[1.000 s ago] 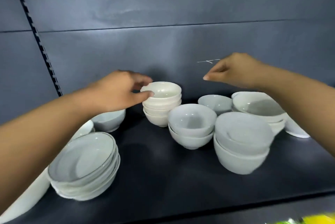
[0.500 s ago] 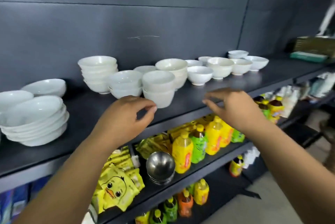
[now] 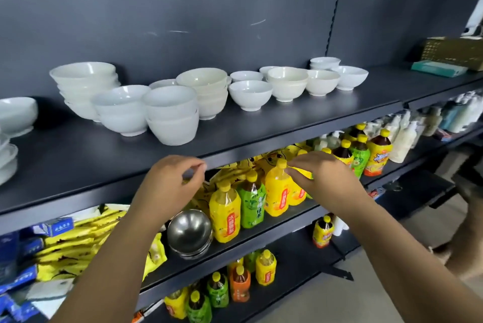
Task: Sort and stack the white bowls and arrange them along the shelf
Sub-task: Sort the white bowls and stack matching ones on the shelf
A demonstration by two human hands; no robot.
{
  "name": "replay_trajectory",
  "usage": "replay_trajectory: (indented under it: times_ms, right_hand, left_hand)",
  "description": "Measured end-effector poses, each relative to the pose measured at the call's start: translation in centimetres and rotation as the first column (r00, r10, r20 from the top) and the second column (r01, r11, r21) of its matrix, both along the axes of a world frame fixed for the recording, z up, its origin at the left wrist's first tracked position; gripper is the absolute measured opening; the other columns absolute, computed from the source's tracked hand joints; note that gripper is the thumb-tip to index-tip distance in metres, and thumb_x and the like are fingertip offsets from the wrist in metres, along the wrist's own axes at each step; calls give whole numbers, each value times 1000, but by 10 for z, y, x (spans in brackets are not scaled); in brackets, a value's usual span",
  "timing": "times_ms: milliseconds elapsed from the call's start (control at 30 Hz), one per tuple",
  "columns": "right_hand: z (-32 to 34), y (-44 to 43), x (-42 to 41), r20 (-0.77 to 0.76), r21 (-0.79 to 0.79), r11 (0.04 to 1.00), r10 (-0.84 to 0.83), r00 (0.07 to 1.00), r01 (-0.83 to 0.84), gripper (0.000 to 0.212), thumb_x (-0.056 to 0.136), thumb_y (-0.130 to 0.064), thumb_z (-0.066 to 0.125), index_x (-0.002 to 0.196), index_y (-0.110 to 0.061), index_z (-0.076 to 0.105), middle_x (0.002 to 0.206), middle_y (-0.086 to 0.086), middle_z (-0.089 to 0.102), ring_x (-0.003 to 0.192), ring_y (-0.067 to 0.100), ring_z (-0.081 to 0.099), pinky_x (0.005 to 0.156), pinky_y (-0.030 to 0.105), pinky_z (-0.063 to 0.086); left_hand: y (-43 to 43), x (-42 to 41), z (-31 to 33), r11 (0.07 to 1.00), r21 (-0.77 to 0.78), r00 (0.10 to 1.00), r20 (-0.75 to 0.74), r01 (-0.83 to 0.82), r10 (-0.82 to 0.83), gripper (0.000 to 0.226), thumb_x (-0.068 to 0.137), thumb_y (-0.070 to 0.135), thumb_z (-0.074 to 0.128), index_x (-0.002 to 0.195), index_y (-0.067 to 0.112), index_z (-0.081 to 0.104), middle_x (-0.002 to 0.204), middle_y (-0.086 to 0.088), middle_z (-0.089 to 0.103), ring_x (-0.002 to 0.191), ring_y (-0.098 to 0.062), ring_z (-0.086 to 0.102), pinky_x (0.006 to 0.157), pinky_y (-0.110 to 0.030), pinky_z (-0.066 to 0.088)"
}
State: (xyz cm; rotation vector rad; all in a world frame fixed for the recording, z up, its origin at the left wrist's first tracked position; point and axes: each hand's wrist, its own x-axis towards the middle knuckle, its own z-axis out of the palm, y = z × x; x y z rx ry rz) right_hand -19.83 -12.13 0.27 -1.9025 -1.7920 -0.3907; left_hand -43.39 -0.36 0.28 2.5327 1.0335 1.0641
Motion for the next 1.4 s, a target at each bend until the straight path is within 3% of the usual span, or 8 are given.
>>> replay_trajectory:
  times_ms: [233, 400, 533, 733, 867, 933, 1267, 1400]
  right_hand:
    - [17, 49, 65, -147, -28, 1000, 0, 989, -4, 27, 87, -26, 60, 93, -1, 69, 95, 16, 69, 94, 34, 60, 75, 39, 49]
    - [18, 102, 86, -274, -141, 990, -26, 961, -13, 38, 90, -36, 55, 114, -8, 62, 117, 8, 64, 110, 24, 55, 88, 35, 45]
    - [17, 152, 98, -357, -150, 989, -50, 933, -4, 50, 90, -40, 54, 131, -12, 49, 132, 6, 54, 119, 22, 50, 93, 29, 39]
    - [8, 221, 113, -695, -266, 961, -138, 706, -74, 73, 83, -47, 60, 136, -3, 38, 141, 10, 44, 130, 24, 40, 98, 29, 35]
    - [3, 247, 120, -882, -124, 981, -41, 470, -147, 72, 68, -47, 72, 126, -10, 49, 128, 2, 56, 120, 19, 50, 102, 33, 40]
    - [5, 255, 123, -920, -60, 979, 21, 392, -193, 87, 54, -52, 75, 128, -16, 46, 127, -3, 56, 117, 14, 52, 103, 35, 41]
    - [-8, 270, 134, -930, 62, 963, 151, 335, -262, 84, 52, -46, 79, 125, -19, 47, 122, -6, 58, 113, 13, 54, 101, 37, 43]
    - [-8, 259, 137, -937, 35, 957, 131, 323, -289, 80, 59, -39, 80, 127, -18, 45, 123, -5, 56, 114, 14, 52, 99, 34, 44]
  left_hand:
    - [14, 57, -1, 948, -101, 935, 164, -303, 316, 19, 88, 13, 60, 104, 8, 68, 95, 5, 60, 92, -13, 53, 76, -19, 34]
    - [35, 97, -4, 963, -110, 964, 69, -247, 256, 15, 87, 14, 61, 99, 7, 69, 93, 2, 65, 85, -10, 53, 73, -17, 33]
    - [65, 120, -7, 964, -76, 966, 25, -254, 257, 27, 84, 28, 60, 99, 8, 70, 99, -5, 69, 95, -22, 60, 78, -22, 36]
    - [97, 135, -10, 945, -78, 947, 36, -316, 320, 19, 87, 17, 60, 102, 9, 69, 103, -3, 69, 97, -20, 60, 76, -14, 31]
    - [99, 134, -16, 937, -115, 942, 25, -329, 334, 17, 88, 19, 58, 99, 12, 69, 100, 0, 69, 94, -18, 60, 78, -19, 36]
    - [98, 132, -18, 932, -109, 937, 15, -345, 349, 15, 88, 20, 58, 96, 13, 69, 97, 1, 69, 92, -17, 60, 77, -21, 37]
    - [91, 137, -12, 891, -139, 901, -45, -433, 431, 16, 90, 21, 57, 96, 14, 69, 94, 2, 68, 89, -18, 60, 76, -27, 44]
    - [89, 139, -8, 856, -234, 883, -32, -461, 467, 13, 90, 22, 56, 94, 20, 68, 84, 16, 61, 85, -10, 57, 72, -18, 42]
